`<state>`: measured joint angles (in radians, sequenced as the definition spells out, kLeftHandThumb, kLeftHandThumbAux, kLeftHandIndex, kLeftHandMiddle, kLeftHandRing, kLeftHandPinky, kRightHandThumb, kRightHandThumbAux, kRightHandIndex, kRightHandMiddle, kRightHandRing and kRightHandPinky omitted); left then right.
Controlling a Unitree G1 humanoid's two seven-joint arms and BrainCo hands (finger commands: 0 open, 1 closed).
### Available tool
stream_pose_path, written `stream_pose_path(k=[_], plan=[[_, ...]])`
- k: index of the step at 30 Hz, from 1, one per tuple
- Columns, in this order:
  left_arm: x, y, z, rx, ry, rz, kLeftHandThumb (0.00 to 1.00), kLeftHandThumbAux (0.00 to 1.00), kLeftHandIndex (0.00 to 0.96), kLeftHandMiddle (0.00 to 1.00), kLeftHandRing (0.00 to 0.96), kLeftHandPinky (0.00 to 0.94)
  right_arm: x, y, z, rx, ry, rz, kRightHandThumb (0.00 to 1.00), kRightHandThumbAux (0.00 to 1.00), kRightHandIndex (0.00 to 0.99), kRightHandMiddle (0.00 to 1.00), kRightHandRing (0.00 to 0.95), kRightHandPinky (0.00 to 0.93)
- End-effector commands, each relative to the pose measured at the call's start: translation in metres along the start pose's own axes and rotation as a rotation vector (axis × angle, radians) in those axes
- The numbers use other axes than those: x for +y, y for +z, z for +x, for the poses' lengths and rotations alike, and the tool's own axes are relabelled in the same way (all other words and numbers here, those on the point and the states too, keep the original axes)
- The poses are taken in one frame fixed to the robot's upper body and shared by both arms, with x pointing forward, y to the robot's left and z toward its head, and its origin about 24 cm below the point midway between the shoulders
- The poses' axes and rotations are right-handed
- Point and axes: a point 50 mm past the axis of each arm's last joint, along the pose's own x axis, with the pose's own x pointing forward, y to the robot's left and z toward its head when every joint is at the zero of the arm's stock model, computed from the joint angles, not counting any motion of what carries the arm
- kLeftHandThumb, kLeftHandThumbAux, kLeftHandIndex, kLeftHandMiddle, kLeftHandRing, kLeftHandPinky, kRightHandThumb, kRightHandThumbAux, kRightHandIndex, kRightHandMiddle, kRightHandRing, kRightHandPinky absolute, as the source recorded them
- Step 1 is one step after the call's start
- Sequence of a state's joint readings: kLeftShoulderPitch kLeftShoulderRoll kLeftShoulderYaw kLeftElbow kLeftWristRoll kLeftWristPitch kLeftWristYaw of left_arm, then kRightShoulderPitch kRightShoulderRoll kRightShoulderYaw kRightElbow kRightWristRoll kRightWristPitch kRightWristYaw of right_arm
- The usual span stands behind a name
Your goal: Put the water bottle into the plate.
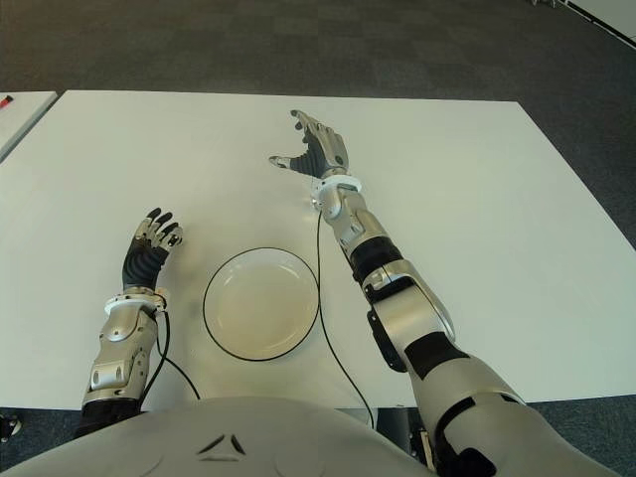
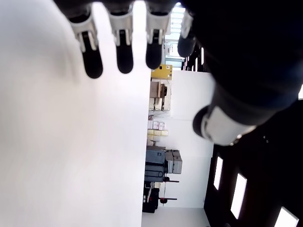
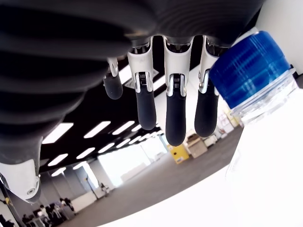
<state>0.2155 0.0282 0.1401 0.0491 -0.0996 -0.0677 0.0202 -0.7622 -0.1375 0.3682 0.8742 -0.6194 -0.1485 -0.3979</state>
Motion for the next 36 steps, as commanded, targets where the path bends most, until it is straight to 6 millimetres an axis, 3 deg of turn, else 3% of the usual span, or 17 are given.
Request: stream_pose_path(k=[1, 10, 15, 23, 36], plan=[[-0.001, -0.004, 0.001, 0.015, -0.017, -0.001, 0.422, 0.672, 0.093, 0.124, 0.139, 0.197, 0.001, -0.002, 0.002, -0.001, -0.021, 0.002, 0.297, 0.561, 0.098, 0.273, 0.352, 0.398], [-0.001, -0.005, 0.001, 0.021, -0.017, 0.009, 0.402, 0.678, 0.091, 0.119, 0.134, 0.192, 0.003, -0.007, 0.003, 0.016, -0.020, 0.004, 0.280, 0.560, 0.085, 0.174, 0.201, 0.215], [-0.001, -0.005, 0.000, 0.018, -0.016, 0.018, 0.394, 0.684, 0.089, 0.118, 0.133, 0.188, 0.004, -0.009, 0.004, 0.033, -0.014, 0.009, 0.256, 0.555, 0.068, 0.128, 0.146, 0.163], [0.000, -0.006, 0.000, 0.012, -0.023, 0.016, 0.393, 0.685, 0.088, 0.117, 0.134, 0.195, 0.005, -0.013, 0.003, 0.054, -0.015, 0.002, 0.238, 0.542, 0.052, 0.086, 0.098, 0.135], [0.002, -0.008, 0.001, 0.017, -0.017, 0.024, 0.387, 0.688, 0.093, 0.122, 0.136, 0.194, 0.004, -0.016, 0.002, 0.054, -0.051, -0.023, 0.244, 0.524, 0.068, 0.096, 0.110, 0.166]])
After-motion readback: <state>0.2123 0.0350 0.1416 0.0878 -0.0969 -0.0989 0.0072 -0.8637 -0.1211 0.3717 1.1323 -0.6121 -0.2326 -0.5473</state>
